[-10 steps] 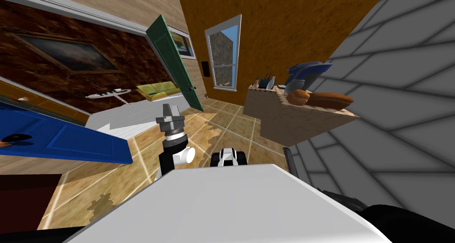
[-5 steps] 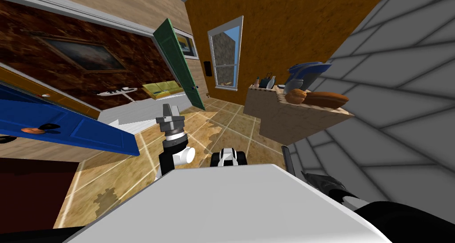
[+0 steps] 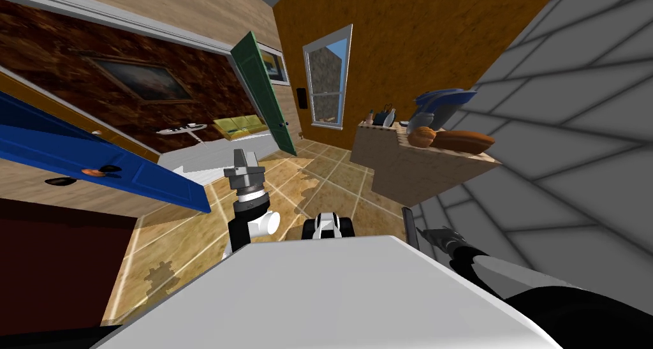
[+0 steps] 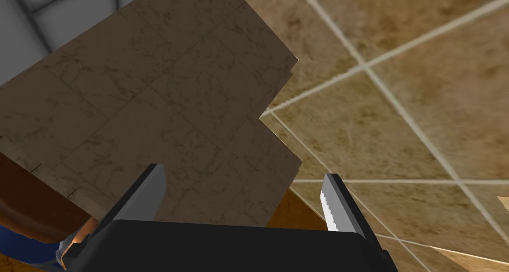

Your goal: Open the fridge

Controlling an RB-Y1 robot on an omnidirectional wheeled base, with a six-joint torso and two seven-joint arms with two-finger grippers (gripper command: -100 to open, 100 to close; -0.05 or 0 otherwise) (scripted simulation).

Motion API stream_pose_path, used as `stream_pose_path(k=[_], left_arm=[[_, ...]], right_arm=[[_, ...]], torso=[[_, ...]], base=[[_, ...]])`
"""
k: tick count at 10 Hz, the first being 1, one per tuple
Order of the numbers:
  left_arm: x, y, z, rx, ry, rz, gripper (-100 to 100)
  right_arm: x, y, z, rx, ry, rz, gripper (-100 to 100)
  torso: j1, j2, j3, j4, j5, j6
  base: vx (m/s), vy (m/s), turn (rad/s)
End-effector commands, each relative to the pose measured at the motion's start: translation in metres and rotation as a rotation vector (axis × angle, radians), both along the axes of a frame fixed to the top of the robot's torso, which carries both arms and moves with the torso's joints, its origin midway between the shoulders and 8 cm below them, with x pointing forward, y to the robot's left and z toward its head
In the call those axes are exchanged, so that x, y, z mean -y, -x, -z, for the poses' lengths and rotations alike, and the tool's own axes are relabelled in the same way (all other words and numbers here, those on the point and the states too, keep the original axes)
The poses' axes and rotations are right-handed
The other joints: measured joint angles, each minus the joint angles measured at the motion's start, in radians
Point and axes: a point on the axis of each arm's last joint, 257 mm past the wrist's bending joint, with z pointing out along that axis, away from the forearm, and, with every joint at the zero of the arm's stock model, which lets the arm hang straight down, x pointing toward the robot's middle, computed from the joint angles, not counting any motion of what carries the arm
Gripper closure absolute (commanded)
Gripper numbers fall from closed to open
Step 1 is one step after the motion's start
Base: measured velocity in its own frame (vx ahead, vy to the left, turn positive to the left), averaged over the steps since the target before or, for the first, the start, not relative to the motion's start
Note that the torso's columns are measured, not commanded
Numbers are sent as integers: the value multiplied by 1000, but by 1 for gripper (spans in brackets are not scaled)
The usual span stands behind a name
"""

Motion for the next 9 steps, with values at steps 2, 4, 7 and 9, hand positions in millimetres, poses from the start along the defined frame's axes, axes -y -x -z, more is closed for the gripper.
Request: stream_pose_path(k=[2, 4, 7, 9], left_arm=[[0, 0, 0, 0, 0, 0, 0], [0, 0, 0, 0, 0, 0, 0], [0, 0, 0, 0, 0, 0, 0], [0, 0, 0, 0, 0, 0, 0]], right_arm=[[-17, -48, -9, 46, -17, -104, -100], [-30, -75, -18, 59, -25, -186, -100], [-45, -117, -35, 103, -26, -277, -100], [-46, -125, -40, 119, -24, -283, -100]], torso=[[0, 0, -1, -1, 0, -2], [1, -3, -1, -1, 0, 0], [1, 3, 1, 1, 1, 0], [2, -5, -3, -1, 1, 0]], base=[[-155, -22, 77], [-126, -17, 54], [-191, -26, 69], [-40, 0, -11]])
